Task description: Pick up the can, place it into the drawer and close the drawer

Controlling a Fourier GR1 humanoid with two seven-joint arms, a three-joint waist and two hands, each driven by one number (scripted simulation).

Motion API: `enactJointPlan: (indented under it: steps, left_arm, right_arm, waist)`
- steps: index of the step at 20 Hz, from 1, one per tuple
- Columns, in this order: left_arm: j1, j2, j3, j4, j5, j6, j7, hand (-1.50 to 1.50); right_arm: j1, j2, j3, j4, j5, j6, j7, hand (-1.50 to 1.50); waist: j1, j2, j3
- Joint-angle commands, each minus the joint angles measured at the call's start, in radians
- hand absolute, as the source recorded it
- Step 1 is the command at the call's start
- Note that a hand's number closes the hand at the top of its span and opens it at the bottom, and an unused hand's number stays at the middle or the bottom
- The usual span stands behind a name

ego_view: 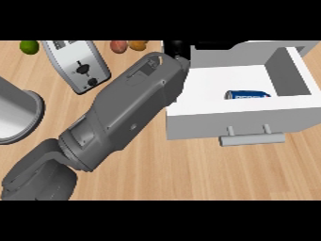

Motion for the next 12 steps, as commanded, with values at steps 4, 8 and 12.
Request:
enactJointPlan:
  steps: [4,8,12]
  left_arm:
    - [-0.013,0.0,-0.003,-0.005,0.028,0.01,-0.019,-1.5]
    - [-0.021,0.0,-0.01,-0.043,0.041,0.053,0.017,-1.5]
    - [-0.06,0.0,0.032,0.005,0.028,0.017,0.038,-1.5]
  right_arm:
    - [-0.162,-0.023,0.169,0.045,0.36,-0.038,-0.032,-1.5]
    - [-0.191,-0.014,0.294,0.1,0.565,-0.063,-0.085,-1.5]
    - [-0.286,-0.01,0.414,0.209,0.758,-0.152,-0.119,-1.5]
  waist:
    - [0.037,0.0,0.0]
    - [0.048,-0.008,0.0]
    - [0.062,-0.007,-0.001]
